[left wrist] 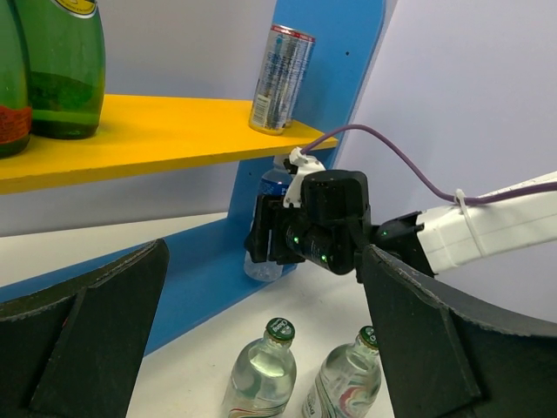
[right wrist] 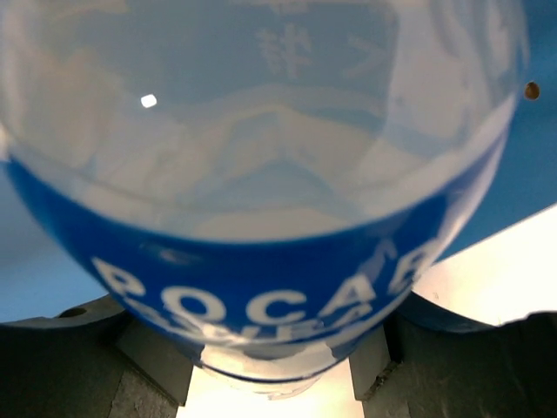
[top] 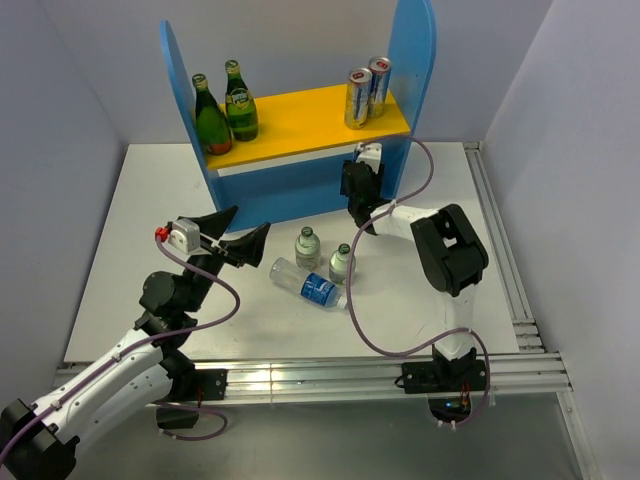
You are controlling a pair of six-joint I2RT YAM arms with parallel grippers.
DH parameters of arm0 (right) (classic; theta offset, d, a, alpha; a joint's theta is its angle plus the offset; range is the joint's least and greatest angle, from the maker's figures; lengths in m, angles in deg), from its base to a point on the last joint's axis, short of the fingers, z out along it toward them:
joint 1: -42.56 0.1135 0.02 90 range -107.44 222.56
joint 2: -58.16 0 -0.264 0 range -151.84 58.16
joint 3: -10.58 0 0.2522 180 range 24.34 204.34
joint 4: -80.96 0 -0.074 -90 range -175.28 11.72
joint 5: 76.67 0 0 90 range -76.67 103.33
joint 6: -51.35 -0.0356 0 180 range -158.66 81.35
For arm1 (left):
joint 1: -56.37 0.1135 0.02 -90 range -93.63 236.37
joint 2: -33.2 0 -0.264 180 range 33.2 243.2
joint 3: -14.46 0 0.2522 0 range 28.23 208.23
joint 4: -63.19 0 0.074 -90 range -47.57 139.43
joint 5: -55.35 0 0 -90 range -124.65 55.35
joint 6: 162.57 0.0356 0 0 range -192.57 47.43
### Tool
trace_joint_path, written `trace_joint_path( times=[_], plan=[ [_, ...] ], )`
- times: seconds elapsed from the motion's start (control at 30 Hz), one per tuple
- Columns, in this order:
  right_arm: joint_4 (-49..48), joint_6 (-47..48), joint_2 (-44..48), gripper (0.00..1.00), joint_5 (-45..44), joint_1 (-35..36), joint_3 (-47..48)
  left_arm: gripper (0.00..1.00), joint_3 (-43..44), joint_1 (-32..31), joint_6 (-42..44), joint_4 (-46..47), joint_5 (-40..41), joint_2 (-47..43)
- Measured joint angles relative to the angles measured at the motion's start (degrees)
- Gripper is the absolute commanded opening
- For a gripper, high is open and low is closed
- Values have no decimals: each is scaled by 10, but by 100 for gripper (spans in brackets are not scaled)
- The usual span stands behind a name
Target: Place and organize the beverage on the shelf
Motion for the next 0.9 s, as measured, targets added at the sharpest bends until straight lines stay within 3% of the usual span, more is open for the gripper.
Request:
trace_joint_path(
  times=[0.03, 0.07, 0.13, 0.43, 0.53, 0.57, 0.6, 0.63, 0.73, 0.8, 0.83, 0.9],
  plan=[
    [5, 0, -4, 19, 8, -3, 8, 99, 0, 0, 0, 0, 0, 0],
    [13, 0, -8, 50, 18, -8, 18, 99, 0, 0, 0, 0, 0, 0],
    [29, 0, -13, 68, 30, -13, 33, 99, 0, 0, 0, 0, 0, 0],
    [67, -2, -24, 70, 44, -18, 63, 99, 0, 0, 0, 0, 0, -2],
    [67, -2, -24, 86, 44, -18, 64, 99, 0, 0, 0, 0, 0, -5],
    [66, -1, -24, 86, 44, -18, 65, 99, 0, 0, 0, 0, 0, -5],
    [67, 1, -24, 83, 44, -18, 65, 99, 0, 0, 0, 0, 0, -6],
    [67, 1, -24, 67, 44, -18, 66, 100, 0, 0, 0, 0, 0, -6],
    [68, 4, -24, 46, 46, -18, 67, 99, 0, 0, 0, 0, 0, -6],
    [75, 4, -24, 46, 48, -18, 70, 99, 0, 0, 0, -1, 0, -6],
    [79, 2, -24, 53, 49, -19, 72, 99, 0, 0, 0, 0, 0, -6],
    [88, -2, -29, 57, 49, -19, 82, 99, 0, 0, 1, 0, 0, -6]
  ],
)
